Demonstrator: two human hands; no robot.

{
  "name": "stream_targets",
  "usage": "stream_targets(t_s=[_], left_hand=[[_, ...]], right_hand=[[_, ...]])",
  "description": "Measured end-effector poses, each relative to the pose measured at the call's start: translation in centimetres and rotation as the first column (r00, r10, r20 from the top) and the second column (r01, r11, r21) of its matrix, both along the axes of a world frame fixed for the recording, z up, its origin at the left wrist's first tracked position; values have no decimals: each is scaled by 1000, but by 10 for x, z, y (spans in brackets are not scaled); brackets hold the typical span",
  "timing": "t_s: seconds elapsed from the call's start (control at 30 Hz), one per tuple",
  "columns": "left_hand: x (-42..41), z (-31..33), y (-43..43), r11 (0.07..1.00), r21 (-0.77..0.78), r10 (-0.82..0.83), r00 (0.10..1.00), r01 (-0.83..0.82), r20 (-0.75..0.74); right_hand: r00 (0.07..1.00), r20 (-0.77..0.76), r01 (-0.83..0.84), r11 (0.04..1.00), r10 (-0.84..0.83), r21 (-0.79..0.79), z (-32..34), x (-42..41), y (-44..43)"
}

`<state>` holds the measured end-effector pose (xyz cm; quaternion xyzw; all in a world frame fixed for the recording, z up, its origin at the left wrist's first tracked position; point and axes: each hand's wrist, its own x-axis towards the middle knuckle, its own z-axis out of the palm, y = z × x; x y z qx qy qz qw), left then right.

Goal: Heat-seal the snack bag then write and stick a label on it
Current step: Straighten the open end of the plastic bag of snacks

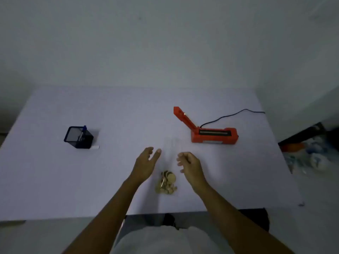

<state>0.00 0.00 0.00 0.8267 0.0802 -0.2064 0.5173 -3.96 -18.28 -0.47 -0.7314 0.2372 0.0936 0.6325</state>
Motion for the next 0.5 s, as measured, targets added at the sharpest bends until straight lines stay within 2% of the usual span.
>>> stream_targets(t_s=[0.1, 0.2, 0.37, 0.5], left_hand=[[-14, -39, 2, 999, 18, 45, 968, -42, -248], [-23, -71, 5, 998, 15, 70, 930, -69, -360], [-14, -91, 1, 981, -108, 98, 899, -158, -427], [-12, -86, -2, 977, -175, 61, 940, -126, -337]], right_hand=[[975, -217, 27, 997, -42, -75, -45, -20, 0], [942, -332, 9, 994, -44, -106, -79, -31, 0], [916, -398, 49, 999, -48, -9, -102, -20, 2], [937, -348, 45, 997, -23, 55, -101, -14, 4]])
